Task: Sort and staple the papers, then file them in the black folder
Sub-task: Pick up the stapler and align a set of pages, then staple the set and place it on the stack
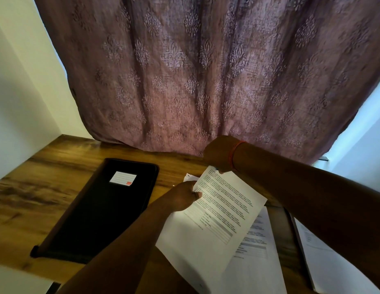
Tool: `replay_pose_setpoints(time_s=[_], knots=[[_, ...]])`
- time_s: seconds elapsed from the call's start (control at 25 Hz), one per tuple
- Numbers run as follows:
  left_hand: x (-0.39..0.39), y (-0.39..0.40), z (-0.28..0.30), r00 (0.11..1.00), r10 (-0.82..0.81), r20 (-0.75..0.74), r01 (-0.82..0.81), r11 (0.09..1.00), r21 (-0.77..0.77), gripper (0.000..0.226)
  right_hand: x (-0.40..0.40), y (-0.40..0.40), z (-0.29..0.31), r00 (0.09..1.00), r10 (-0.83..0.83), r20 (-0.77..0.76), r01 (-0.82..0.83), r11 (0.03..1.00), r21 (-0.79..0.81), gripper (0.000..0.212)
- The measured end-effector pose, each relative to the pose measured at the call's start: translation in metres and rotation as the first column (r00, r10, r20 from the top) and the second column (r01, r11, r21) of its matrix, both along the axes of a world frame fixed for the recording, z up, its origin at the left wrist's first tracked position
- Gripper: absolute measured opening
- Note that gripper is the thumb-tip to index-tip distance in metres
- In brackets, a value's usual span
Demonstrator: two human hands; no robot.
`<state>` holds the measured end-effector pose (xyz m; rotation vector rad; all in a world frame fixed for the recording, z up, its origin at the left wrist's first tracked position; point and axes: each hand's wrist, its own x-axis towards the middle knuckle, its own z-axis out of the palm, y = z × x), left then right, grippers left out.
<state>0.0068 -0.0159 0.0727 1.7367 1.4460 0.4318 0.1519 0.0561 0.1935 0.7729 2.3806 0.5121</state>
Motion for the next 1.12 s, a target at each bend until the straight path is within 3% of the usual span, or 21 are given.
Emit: replay_pose_setpoints(time_s=[0.28,0.36,0.44,0.56,0.68,0.76,0.84,1.0,1.12], knots=[[0.0,0.006,-0.007,1.0,-0.015,-0.021,0.015,1.0,-0.004,0.042,0.012,0.009,-0.02,0.99,0.022,-0.139,-0.029,0.999,-0.043,0.027],[-0.001,0.008,-0.011,1.0,-0.003,-0.015,0.003,1.0,-0.019,0.041,0.016,0.015,-0.032,0.973,-0.078,-0.219,0.057,0.993,-0.101,0.035],[-0.006,0.007,-0.015,0.999,0.036,0.018,-0.035,0.998,-0.044,0.045,0.022,0.02,-0.039,0.905,-0.273,-0.327,0.182,0.942,-0.281,0.041],[-0.021,0.005,-0.026,0.986,0.096,0.134,-0.082,0.991,-0.105,0.049,0.042,0.027,-0.04,0.695,-0.503,-0.513,0.269,0.844,-0.464,0.026],[-0.041,0.002,-0.039,0.963,0.14,0.23,-0.109,0.984,-0.142,0.05,0.075,0.026,-0.07,0.327,-0.653,-0.683,0.371,0.753,-0.543,0.021],[-0.057,0.001,-0.047,0.928,0.18,0.326,-0.126,0.976,-0.179,0.045,0.096,0.017,-0.109,0.099,-0.726,-0.681,0.47,0.637,-0.611,0.023],[-0.072,0.001,-0.055,0.877,0.252,0.41,-0.162,0.957,-0.241,0.039,0.106,-0.001,-0.15,-0.034,-0.807,-0.59,0.533,0.484,-0.694,0.022],[-0.098,0.011,-0.069,0.828,0.384,0.409,-0.241,0.902,-0.358,0.024,0.086,-0.032,-0.217,0.025,-0.887,-0.462,0.661,0.361,-0.658,0.023],[-0.101,0.017,-0.071,0.811,0.399,0.427,-0.248,0.897,-0.367,0.022,0.069,-0.04,-0.249,0.056,-0.896,-0.44,0.549,0.396,-0.736,0.024]])
